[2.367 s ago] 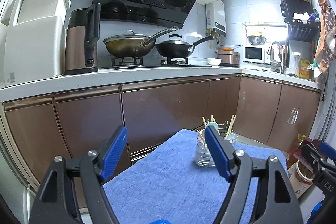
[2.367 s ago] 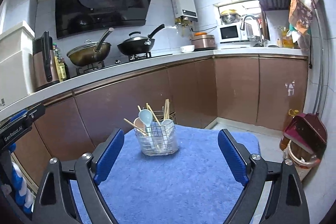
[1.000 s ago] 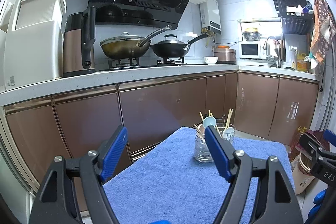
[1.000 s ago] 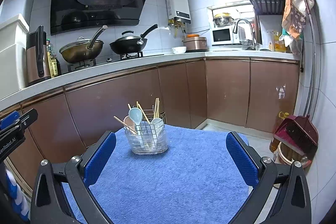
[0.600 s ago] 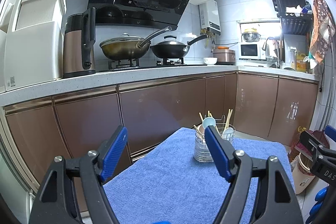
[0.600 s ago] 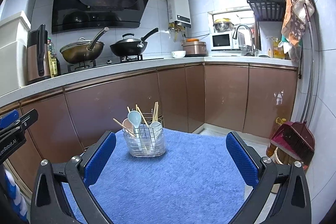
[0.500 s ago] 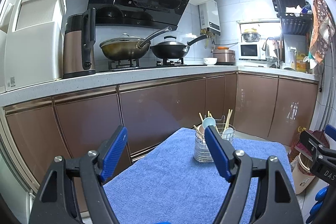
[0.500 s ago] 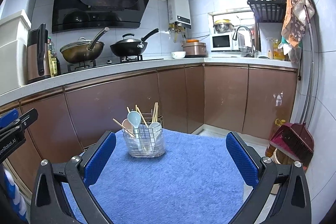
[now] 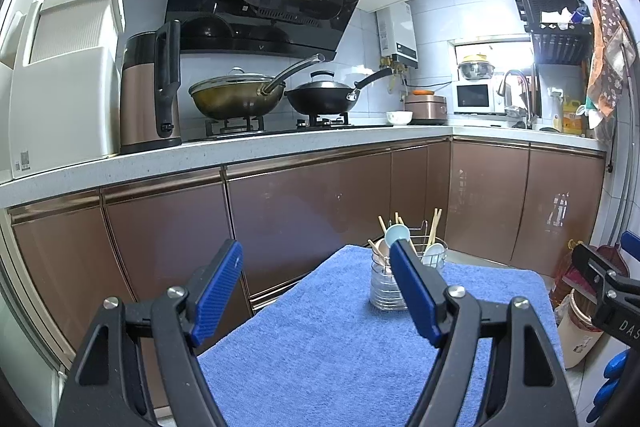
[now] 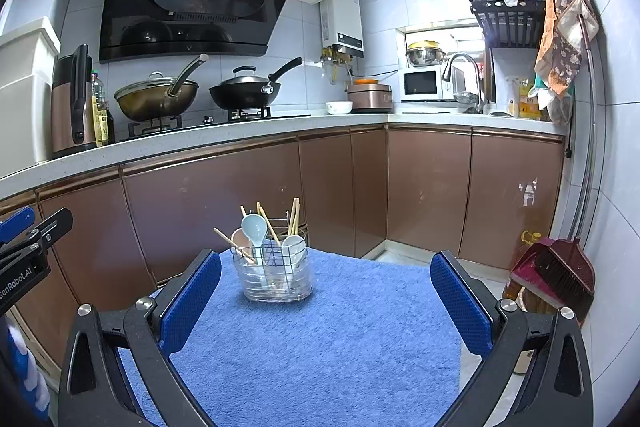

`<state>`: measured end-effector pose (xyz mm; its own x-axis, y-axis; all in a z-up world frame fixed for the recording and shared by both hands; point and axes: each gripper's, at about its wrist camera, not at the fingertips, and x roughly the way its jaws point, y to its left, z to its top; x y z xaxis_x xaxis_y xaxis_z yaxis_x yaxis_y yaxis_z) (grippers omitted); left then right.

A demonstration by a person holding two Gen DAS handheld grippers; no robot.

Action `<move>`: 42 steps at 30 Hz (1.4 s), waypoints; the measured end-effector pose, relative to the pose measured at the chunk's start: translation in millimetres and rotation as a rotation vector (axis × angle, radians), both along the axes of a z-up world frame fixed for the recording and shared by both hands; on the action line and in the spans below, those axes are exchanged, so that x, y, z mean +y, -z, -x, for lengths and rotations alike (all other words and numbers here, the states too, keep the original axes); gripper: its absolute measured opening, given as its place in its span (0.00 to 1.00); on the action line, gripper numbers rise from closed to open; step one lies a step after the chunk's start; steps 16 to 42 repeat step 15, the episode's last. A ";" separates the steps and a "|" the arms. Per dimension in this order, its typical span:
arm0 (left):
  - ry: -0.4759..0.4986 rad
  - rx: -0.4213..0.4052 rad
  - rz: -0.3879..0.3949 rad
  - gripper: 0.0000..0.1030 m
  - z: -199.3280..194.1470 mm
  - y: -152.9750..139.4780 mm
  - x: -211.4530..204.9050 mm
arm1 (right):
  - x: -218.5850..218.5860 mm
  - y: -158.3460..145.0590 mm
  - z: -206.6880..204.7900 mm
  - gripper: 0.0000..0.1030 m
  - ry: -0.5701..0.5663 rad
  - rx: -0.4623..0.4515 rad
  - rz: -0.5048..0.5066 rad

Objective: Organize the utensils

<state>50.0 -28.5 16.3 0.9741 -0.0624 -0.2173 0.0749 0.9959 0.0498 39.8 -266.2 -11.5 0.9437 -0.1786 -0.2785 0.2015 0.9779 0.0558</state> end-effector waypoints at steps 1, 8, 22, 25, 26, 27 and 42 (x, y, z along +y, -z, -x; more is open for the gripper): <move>0.001 -0.001 0.000 0.73 0.1 0.1 0.1 | 0.2 0.1 -0.1 1.00 0.001 0.000 0.000; -0.001 -0.001 0.000 0.73 0.7 0.2 0.3 | 0.8 -3.1 1.0 1.00 0.002 -0.002 0.004; -0.005 0.003 0.010 0.73 1.7 0.9 2.9 | 1.3 -4.6 2.3 1.00 0.005 -0.005 0.016; -0.005 0.003 0.010 0.73 1.7 0.9 2.9 | 1.3 -4.6 2.3 1.00 0.005 -0.005 0.016; -0.005 0.003 0.010 0.73 1.7 0.9 2.9 | 1.3 -4.6 2.3 1.00 0.005 -0.005 0.016; -0.005 0.003 0.010 0.73 1.7 0.9 2.9 | 1.3 -4.6 2.3 1.00 0.005 -0.005 0.016; -0.005 0.003 0.010 0.73 1.7 0.9 2.9 | 1.3 -4.6 2.3 1.00 0.005 -0.005 0.016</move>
